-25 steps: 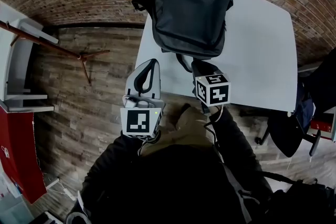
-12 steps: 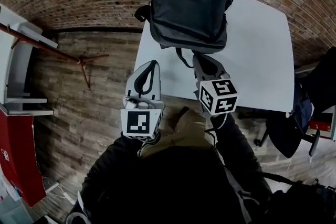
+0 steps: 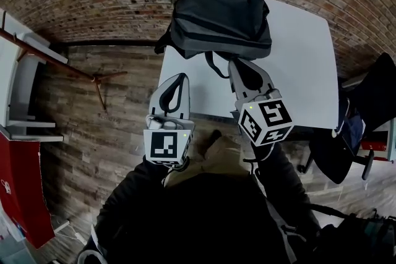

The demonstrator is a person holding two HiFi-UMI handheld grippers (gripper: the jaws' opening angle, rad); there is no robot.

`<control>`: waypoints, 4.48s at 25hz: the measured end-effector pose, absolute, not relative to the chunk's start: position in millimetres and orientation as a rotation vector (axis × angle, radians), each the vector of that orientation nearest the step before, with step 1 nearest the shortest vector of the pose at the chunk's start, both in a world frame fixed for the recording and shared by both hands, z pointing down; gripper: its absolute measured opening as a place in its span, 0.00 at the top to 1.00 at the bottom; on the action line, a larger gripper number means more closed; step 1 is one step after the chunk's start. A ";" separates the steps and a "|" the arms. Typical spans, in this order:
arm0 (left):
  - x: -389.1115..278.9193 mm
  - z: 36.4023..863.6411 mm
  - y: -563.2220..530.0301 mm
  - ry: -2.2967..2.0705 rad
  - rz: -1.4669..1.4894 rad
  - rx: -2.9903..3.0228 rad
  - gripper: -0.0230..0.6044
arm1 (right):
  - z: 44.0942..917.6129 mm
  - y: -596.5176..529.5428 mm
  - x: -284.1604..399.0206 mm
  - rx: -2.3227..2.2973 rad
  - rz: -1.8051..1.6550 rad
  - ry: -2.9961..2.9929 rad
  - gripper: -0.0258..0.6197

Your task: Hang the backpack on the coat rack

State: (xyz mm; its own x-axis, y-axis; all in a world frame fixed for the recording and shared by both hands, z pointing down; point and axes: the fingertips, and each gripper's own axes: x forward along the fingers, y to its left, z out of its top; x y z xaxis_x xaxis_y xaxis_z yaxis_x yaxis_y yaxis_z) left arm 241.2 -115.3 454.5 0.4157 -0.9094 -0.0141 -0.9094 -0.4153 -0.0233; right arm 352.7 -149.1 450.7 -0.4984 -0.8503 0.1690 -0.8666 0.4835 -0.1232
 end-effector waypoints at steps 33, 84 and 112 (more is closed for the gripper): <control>218.5 336.8 -153.5 1.638 0.168 -2.635 0.86 | 244.8 -159.1 339.3 1.460 0.065 -2.932 0.93; 284.9 295.6 -214.5 1.218 0.139 -2.809 0.89 | 254.5 -174.6 368.9 1.291 -1.306 -2.337 0.73; 251.7 234.7 -210.4 1.356 0.184 -2.698 0.89 | 163.8 -224.7 337.9 1.111 -0.797 -2.861 0.93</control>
